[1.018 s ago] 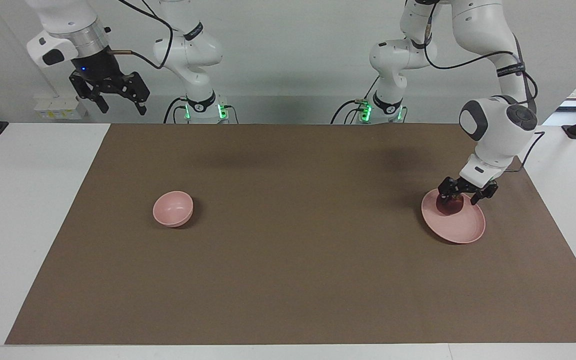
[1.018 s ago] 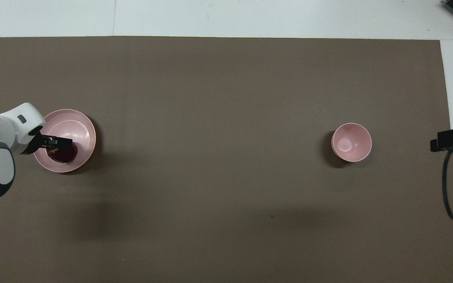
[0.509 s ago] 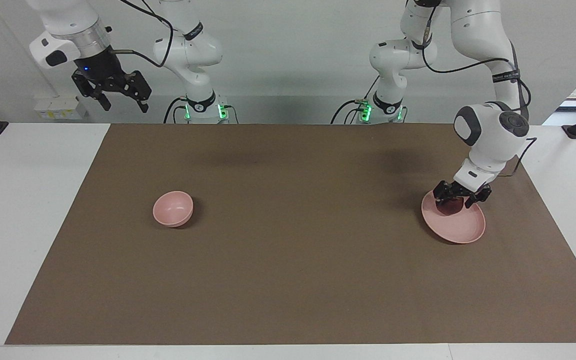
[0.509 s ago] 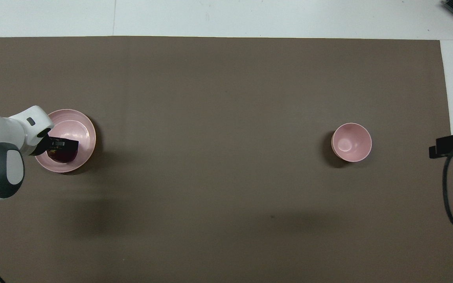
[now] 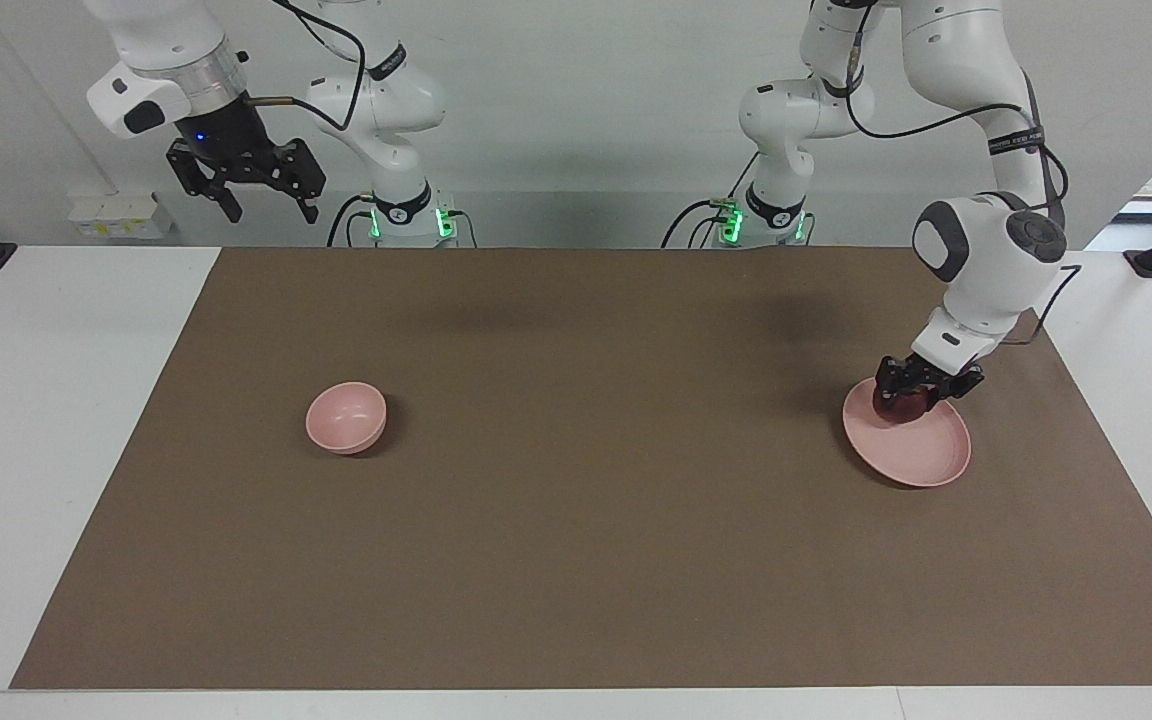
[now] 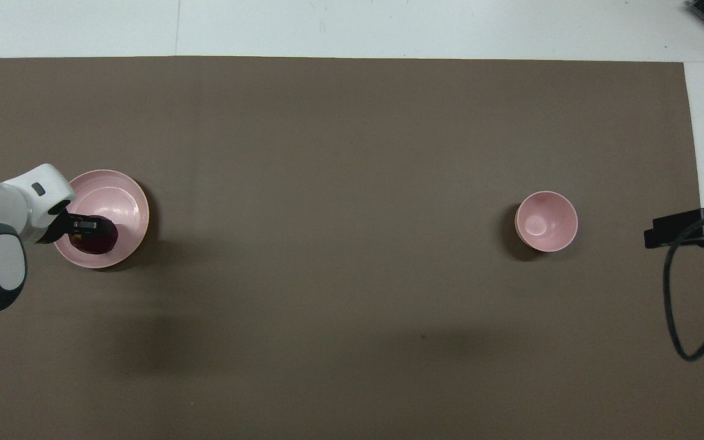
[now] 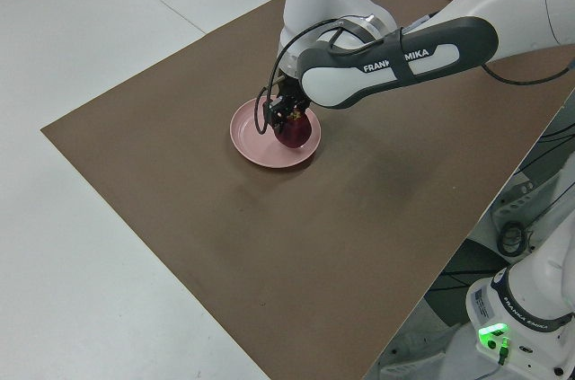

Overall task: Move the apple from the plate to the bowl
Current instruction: 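Lift the apple with the left gripper while the right gripper approaches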

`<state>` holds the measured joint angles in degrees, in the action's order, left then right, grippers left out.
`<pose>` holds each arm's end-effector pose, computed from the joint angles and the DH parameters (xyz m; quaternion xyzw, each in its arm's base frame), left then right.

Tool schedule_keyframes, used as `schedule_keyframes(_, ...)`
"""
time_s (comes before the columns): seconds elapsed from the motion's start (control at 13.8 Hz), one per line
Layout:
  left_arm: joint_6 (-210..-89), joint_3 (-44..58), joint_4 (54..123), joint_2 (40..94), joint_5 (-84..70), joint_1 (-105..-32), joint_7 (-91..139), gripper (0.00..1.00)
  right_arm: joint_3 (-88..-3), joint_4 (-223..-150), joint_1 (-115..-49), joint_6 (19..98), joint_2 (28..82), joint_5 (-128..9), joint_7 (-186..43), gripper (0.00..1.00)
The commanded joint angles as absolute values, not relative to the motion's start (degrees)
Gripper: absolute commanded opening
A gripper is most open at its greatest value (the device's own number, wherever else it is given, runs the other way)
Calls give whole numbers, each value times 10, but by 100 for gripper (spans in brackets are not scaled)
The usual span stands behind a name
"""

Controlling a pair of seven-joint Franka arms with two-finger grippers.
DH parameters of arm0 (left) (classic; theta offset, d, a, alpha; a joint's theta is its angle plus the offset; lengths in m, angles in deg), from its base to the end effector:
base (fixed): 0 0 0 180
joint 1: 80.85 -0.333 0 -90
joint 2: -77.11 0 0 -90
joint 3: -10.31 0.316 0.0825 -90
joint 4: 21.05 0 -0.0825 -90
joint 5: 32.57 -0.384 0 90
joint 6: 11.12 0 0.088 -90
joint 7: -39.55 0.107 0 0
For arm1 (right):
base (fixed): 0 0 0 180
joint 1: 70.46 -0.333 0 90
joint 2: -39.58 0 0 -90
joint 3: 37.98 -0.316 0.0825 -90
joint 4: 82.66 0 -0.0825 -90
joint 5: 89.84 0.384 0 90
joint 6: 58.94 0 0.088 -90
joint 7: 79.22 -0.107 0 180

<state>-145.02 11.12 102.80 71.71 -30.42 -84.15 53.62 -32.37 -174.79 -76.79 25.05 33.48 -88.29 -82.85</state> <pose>0.5564 0.0393 0.3613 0.9963 -0.0744 0.0422 0.0068 0.5101 0.0065 0.6546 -0.9994 0.0238 0.0187 0.0180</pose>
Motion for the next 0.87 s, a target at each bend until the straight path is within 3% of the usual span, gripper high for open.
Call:
schedule_keyframes(0.0, -1410, 109, 1005, 750, -296, -842, 541, 0, -326, -1795, -793, 309, 327, -861, -832, 100)
schedule_keyframes(0.29, -1319, 105, 954, 784, -246, -828, 519, 0, -326, -1807, -809, 368, 356, -803, -901, 100)
schedule_keyframes(0.8, -1270, 102, 940, 806, -13, -775, 509, 0, -326, -1807, -883, 498, 447, -713, -1080, 100)
